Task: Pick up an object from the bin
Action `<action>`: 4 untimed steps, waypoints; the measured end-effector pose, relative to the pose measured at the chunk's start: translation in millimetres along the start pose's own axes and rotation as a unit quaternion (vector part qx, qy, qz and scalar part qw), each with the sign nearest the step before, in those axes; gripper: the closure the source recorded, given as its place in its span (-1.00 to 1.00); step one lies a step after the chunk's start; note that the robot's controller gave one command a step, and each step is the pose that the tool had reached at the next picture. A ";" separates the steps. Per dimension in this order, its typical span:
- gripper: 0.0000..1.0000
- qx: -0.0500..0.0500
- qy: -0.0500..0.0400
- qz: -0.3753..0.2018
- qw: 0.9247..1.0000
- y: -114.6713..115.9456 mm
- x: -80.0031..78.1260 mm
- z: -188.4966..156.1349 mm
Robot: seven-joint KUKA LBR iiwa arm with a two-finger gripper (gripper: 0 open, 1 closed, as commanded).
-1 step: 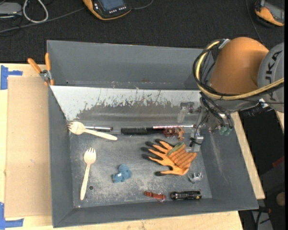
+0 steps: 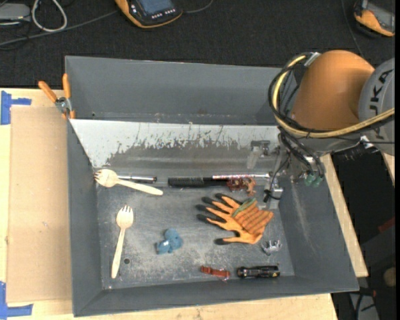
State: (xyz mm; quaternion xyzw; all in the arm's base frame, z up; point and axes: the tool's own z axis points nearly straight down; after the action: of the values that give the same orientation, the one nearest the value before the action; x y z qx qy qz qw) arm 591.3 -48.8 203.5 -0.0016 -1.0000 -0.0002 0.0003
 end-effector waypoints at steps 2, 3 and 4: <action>1.00 0.000 -0.004 -0.078 0.997 48.4 -14.6 133.1; 1.00 0.000 -0.004 -0.078 0.997 48.4 -14.6 133.1; 1.00 0.000 -0.006 -0.095 0.995 42.4 -10.0 132.8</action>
Offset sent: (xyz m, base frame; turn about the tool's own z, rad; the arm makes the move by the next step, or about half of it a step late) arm 0.0143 0.0469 -0.1335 -0.1545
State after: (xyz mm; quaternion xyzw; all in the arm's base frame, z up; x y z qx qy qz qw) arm 601.4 -6.4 70.6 0.0933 -0.9956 -0.0006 -0.0053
